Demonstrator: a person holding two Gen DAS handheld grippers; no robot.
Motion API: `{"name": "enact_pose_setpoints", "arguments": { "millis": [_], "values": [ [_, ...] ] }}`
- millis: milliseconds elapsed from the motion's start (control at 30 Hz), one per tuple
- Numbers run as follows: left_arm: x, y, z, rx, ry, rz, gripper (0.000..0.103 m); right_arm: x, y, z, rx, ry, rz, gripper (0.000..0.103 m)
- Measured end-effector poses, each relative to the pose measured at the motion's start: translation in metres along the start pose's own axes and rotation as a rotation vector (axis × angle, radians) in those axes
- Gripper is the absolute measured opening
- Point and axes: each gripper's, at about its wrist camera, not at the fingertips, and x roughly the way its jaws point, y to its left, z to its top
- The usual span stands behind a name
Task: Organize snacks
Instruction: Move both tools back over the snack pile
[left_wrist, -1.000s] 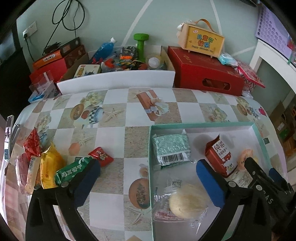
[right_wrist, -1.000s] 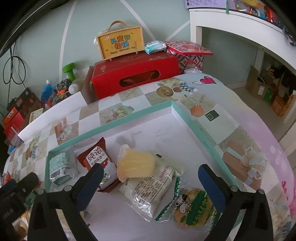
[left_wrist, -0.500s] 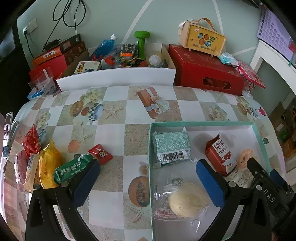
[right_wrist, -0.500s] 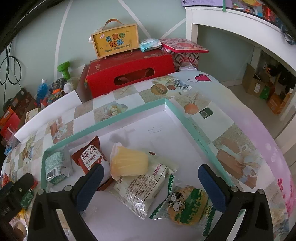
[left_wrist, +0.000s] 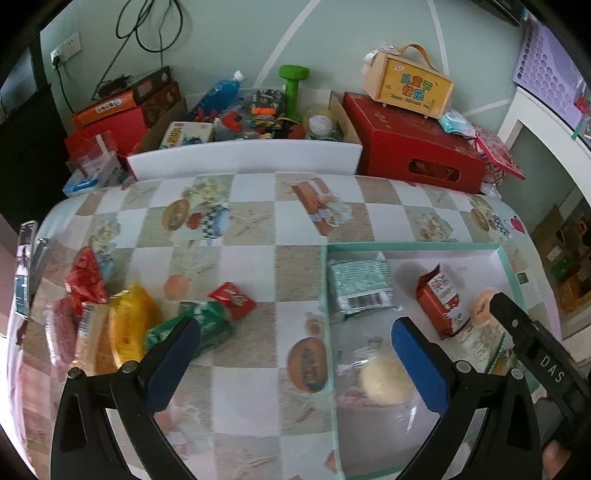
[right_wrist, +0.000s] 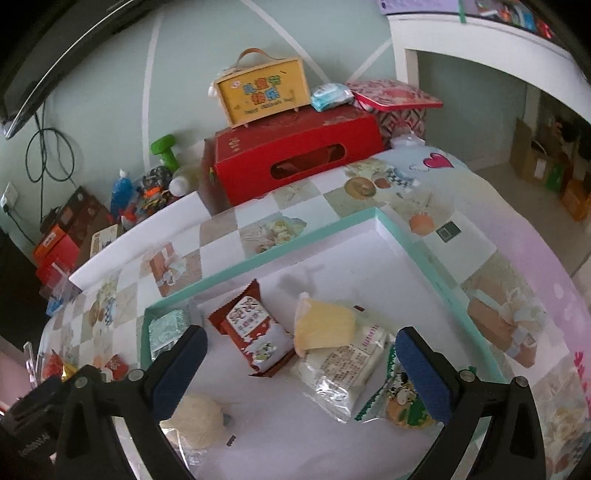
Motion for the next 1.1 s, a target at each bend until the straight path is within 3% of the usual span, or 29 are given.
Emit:
{"name": "enact_pose_setpoints", "arguments": {
  "millis": [233,633,933,1100],
  "values": [
    [-0.016,0.049,-0.017,-0.057,-0.007,0.043,0.103,-0.010,0.034,-0.006,-0.066,-0.026,0.054,0.103],
    [-0.031,0.177,-0.057,-0.346,0.024,0.163,0.103,-0.015,0.146,-0.055,-0.339,0.019,0.204,0.103],
    [-0.033,0.233,-0.078,-0.524,0.041,0.155,0.103,-0.008,0.197,-0.098,-0.488,0.098,0.328,0.103],
    [-0.025,0.249,-0.081,-0.579,0.057,0.130,0.103,0.001,0.205,-0.111,-0.509,0.133,0.323,0.103]
  ]
}}
